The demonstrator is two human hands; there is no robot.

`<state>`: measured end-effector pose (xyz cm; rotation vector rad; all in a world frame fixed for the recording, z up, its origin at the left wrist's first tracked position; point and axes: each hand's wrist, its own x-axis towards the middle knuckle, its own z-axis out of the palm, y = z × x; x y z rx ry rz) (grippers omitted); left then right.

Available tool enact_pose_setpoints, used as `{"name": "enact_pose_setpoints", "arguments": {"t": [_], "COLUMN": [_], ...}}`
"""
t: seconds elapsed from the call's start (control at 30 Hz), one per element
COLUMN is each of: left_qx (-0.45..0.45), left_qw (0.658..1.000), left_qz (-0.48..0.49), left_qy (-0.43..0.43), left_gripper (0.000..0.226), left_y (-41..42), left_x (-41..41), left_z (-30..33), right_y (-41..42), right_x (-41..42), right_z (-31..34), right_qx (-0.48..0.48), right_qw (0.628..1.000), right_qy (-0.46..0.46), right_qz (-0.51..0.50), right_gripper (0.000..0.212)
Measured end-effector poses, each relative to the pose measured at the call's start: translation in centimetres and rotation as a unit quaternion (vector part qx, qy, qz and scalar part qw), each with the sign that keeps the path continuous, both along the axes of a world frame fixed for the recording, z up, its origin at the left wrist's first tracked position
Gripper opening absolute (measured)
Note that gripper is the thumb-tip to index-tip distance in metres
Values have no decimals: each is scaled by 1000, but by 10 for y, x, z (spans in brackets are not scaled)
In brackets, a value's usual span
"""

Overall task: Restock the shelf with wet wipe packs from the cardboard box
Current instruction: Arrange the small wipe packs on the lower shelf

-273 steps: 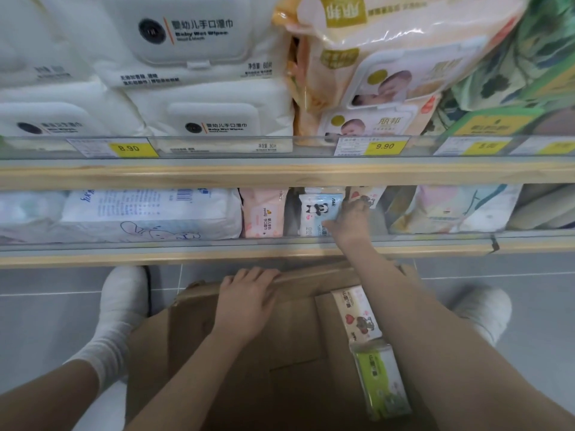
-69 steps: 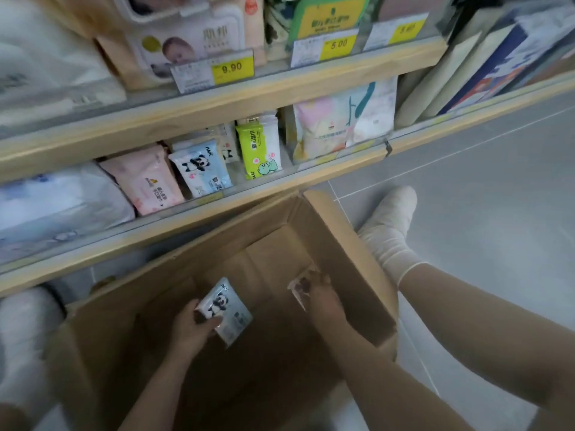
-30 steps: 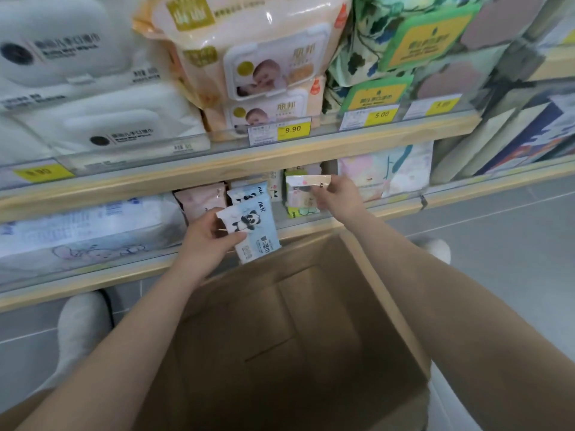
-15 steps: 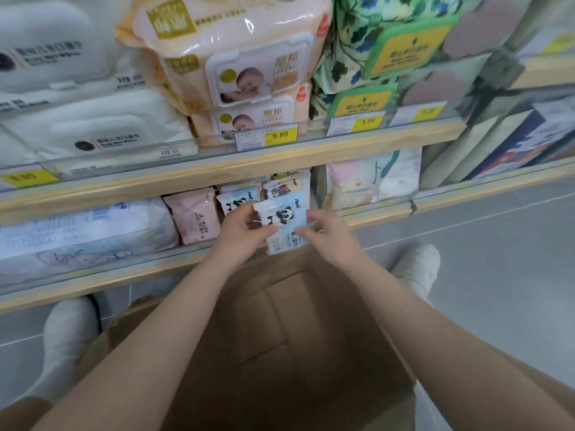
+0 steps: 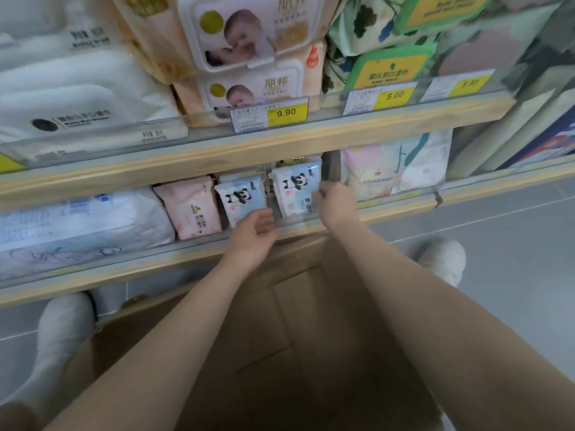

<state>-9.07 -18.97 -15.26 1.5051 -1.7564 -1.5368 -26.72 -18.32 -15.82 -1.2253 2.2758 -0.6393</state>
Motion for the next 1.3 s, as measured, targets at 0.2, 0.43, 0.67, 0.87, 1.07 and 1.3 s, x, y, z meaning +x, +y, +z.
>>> {"name": "enact_pose_setpoints", "arguments": {"t": [0.2, 0.43, 0.67, 0.87, 1.07, 1.3], "left_qx": [7, 1, -45, -9, -44, -87], "left_qw": [999, 998, 992, 993, 992, 992], "left_qz": [-17, -8, -37, 3, -13, 15], "left_qy": [-44, -54, -109, -119, -118, -93], "left_gripper": [51, 52, 52, 52, 44, 38], "left_y": [10, 16, -7, -34, -48, -43], "left_x": [11, 15, -44, -69, -85, -94], "left_z": [19, 48, 18, -19, -34, -41], "right_y": [7, 49, 20, -7, -27, -23], "right_x": [5, 7, 11, -3, -9, -16], "right_z": [20, 52, 26, -7, -22, -25], "right_qx": [110, 55, 19, 49, -18, -13], "right_qw": [994, 995, 996, 991, 982, 988], "right_qy": [1, -52, -89, -126, -187, -156], "right_qz": [30, 70, 25, -22, -5, -11], "right_gripper": [20, 39, 39, 59, 55, 55]}}
